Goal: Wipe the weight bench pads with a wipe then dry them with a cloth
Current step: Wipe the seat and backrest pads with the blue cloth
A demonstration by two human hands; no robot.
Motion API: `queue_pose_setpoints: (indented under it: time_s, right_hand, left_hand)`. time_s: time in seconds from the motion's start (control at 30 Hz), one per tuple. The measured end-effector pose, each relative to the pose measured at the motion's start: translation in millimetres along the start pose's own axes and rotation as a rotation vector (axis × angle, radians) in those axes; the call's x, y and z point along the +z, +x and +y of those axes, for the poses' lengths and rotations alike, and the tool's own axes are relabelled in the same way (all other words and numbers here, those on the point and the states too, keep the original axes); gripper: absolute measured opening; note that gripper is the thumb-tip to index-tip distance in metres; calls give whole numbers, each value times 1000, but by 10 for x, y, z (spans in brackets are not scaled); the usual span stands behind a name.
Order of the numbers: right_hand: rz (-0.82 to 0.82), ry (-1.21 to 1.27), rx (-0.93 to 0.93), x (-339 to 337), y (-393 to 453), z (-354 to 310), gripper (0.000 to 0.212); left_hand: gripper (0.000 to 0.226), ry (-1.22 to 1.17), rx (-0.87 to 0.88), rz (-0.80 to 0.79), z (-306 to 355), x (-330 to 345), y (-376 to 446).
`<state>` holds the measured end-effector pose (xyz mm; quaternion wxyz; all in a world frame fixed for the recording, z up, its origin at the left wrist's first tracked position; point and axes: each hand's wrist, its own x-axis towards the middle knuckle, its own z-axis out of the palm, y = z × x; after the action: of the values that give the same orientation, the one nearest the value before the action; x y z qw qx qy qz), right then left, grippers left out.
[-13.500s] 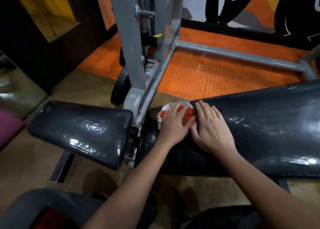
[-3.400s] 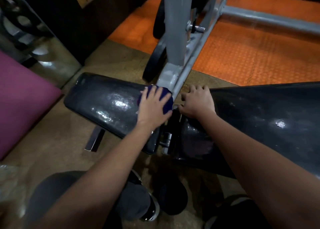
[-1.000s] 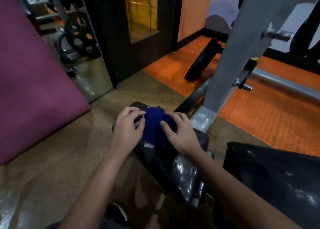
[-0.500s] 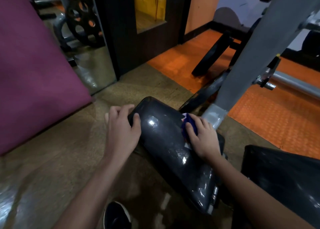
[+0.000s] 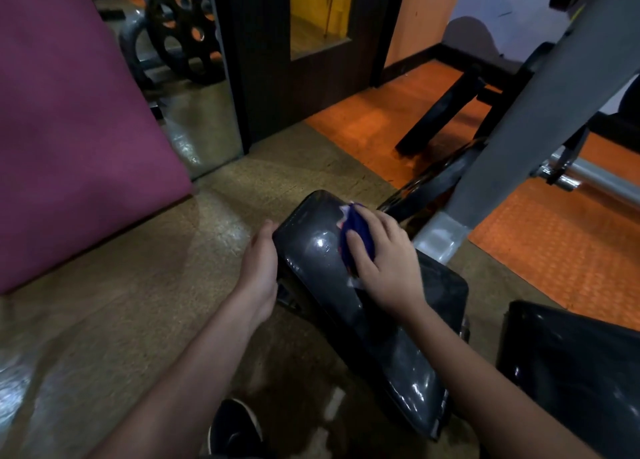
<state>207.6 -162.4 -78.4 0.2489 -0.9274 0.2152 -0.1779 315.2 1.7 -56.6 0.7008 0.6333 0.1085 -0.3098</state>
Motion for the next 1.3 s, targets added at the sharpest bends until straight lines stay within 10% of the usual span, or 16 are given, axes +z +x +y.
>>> queue_pose_setpoints:
  time_s: [0.33, 0.67, 1.0, 1.3]
  right_hand:
    - [-131, 16, 345, -80, 383, 87, 46]
    - [-54, -98, -159, 100, -221, -536, 54]
    - [-2, -49, 106, 143, 431, -542, 50]
    - [-134, -109, -328, 62, -313, -473, 51]
  left_hand:
    - [36, -180, -230, -88, -66, -15, 120]
    - [47, -336, -252, -156, -51, 22, 175]
    - [44, -317, -202, -134, -64, 23, 141]
    - [45, -357, -179, -147, -113, -13, 152]
